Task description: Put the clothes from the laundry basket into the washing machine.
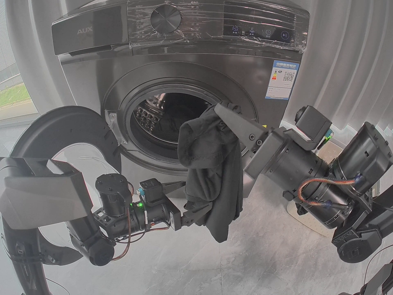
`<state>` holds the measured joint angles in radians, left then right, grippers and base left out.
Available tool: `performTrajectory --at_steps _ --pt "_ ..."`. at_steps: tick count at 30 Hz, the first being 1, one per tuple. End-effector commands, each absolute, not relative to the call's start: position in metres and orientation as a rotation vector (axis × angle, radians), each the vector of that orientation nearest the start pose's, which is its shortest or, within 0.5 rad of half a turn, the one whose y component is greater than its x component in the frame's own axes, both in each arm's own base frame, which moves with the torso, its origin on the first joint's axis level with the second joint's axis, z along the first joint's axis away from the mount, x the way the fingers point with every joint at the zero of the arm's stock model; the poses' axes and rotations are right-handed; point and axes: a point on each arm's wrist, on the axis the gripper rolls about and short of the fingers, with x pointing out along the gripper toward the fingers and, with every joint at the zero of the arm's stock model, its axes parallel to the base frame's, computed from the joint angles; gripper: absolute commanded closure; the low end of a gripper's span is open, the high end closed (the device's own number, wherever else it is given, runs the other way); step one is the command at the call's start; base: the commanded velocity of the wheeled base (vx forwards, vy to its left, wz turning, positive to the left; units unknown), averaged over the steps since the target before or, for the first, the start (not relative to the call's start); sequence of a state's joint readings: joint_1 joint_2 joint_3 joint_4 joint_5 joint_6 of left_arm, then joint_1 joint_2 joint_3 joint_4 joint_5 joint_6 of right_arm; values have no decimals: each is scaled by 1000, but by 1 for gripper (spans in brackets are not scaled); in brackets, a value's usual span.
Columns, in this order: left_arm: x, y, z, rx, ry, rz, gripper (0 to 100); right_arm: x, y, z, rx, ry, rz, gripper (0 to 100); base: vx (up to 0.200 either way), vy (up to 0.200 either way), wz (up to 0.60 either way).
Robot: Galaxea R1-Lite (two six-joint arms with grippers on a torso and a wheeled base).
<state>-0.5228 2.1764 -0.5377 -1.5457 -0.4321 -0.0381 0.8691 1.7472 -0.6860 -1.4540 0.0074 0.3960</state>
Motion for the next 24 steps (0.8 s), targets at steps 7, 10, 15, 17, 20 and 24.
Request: performTrajectory --at_steps 7,10,15,17,20,24 --pt "293 -185 54 -33 98 -975 0 193 230 217 535 -193 934 100 0 0 0" --pt "293 -185 56 -35 90 -974 100 193 229 217 536 -194 934 100 0 0 0" --pt "289 -181 58 -35 98 -967 100 194 227 218 538 -198 927 100 0 0 0" --pt "284 -177 62 -33 97 -966 100 197 225 217 536 -203 916 100 0 0 0" --pt "275 -172 72 -32 87 -963 100 200 221 217 533 -209 899 100 0 0 0" --pt "248 -160 97 -29 45 -970 100 213 208 217 521 -231 849 100 0 0 0"
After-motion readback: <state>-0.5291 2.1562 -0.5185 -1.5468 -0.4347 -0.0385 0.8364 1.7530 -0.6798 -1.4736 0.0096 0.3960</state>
